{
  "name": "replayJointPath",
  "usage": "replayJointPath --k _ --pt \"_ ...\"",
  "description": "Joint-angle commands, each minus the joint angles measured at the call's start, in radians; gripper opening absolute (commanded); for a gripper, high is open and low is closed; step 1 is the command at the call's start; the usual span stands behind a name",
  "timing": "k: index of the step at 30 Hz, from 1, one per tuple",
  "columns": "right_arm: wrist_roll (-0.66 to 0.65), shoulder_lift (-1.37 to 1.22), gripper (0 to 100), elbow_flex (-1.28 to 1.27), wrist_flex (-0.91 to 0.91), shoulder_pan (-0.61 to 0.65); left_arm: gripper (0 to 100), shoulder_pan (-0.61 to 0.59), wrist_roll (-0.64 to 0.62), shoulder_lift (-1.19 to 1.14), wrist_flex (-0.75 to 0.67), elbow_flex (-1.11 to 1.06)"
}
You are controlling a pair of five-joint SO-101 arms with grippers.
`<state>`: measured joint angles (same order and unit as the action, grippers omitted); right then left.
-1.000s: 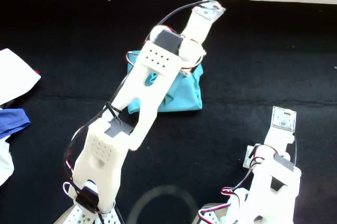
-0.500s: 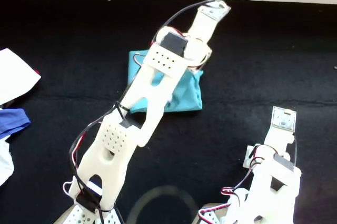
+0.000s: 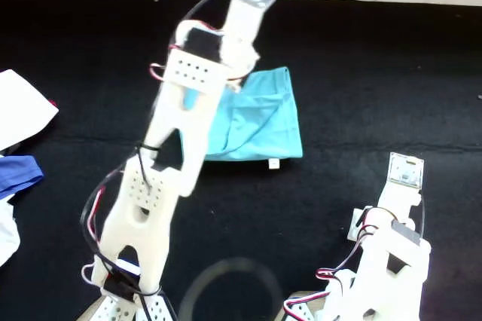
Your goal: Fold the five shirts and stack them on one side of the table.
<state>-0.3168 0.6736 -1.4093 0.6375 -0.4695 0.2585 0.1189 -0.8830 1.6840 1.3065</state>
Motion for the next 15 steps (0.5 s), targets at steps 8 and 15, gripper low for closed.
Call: replayJointPath --k 8,15 --pt "-0.002 0.001 0.9 -0.018 -0.025 -0.004 1 0.099 -0.006 -0.157 -0.080 -0.067" --pt "-0.002 0.001 0.9 -0.018 -0.025 -0.004 1 0.280 -0.089 -0.099 0.075 0.097"
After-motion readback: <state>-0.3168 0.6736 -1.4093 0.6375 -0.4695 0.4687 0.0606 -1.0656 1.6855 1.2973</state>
